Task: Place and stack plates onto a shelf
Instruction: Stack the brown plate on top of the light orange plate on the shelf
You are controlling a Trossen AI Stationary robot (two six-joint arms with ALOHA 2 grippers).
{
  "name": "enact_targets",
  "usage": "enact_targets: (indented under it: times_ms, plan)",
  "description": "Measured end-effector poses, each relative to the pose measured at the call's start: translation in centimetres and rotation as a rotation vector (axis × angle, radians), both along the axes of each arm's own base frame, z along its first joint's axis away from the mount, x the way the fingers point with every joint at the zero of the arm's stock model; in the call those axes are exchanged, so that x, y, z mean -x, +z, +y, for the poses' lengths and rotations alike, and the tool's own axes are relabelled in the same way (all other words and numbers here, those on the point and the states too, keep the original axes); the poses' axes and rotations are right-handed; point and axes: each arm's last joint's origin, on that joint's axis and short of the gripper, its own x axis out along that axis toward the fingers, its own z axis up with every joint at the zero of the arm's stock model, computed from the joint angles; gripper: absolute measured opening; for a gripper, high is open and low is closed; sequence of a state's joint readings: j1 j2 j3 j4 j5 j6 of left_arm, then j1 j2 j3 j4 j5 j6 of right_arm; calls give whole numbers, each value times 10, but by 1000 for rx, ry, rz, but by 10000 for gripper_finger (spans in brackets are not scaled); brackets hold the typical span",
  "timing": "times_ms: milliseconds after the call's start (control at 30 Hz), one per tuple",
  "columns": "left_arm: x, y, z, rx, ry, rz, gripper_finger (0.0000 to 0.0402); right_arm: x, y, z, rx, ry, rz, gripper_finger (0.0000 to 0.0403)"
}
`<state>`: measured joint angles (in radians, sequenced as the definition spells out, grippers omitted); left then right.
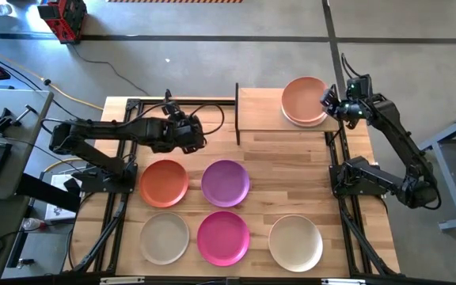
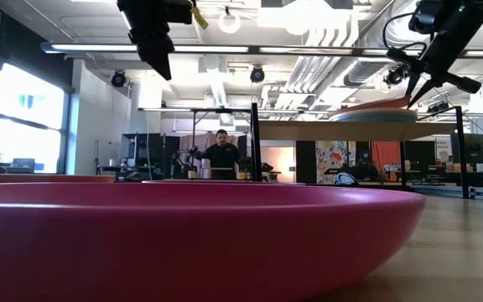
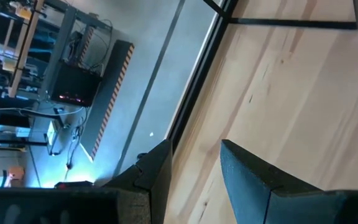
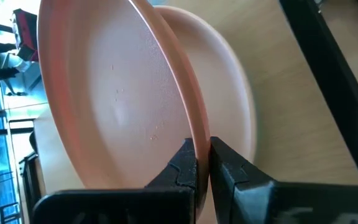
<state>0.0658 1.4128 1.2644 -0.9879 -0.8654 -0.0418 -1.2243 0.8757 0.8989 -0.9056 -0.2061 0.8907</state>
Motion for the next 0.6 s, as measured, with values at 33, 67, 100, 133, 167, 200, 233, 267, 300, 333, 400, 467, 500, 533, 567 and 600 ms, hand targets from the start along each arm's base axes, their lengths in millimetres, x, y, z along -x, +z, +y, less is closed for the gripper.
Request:
enact_targets:
  times_ms: [33,67,100,133,167,200,233,267,300,333,400,467,500,533,567,600]
  plan:
    - [0,0,0,0,0,-4,127,0,0,0,-2,-1,3,0]
    - [-1,0,0,-1,0,-6,127,0,0,0,-1,-4,8,0]
    - [-1,0,0,-2,-3,-5,127,0,0,0,1,-8,13,0]
    - [-1,1,0,-4,-6,-4,127,1,0,0,2,-13,19,0]
    - [-1,1,0,-5,-10,-2,127,1,0,0,3,-21,28,0]
    - [-1,1,0,-5,-10,-2,127,1,-1,0,3,-26,36,0]
    - [-1,1,0,-5,-10,-2,127,1,-1,0,6,-23,40,0]
    - [-1,1,0,-5,-10,-1,127,1,-1,0,9,-16,44,1]
    - [-1,1,0,-5,-10,-1,127,1,-1,0,13,-9,49,2]
    - [-1,1,0,-5,-10,-1,127,1,-1,0,16,-1,51,6]
    - [-1,1,0,-5,-10,-2,127,1,0,0,17,5,50,19]
    - [-2,1,0,-5,-10,-5,127,1,0,0,18,9,54,40]
    - [-2,1,0,-6,-11,-8,127,1,0,0,18,9,54,51]
    - [-2,1,0,-6,-11,-8,127,1,0,0,18,9,54,64]
    - [-2,1,0,-6,-11,-8,127,1,0,0,18,9,54,75]
    - [-2,1,0,-6,-11,-8,127,1,0,0,17,11,51,85]
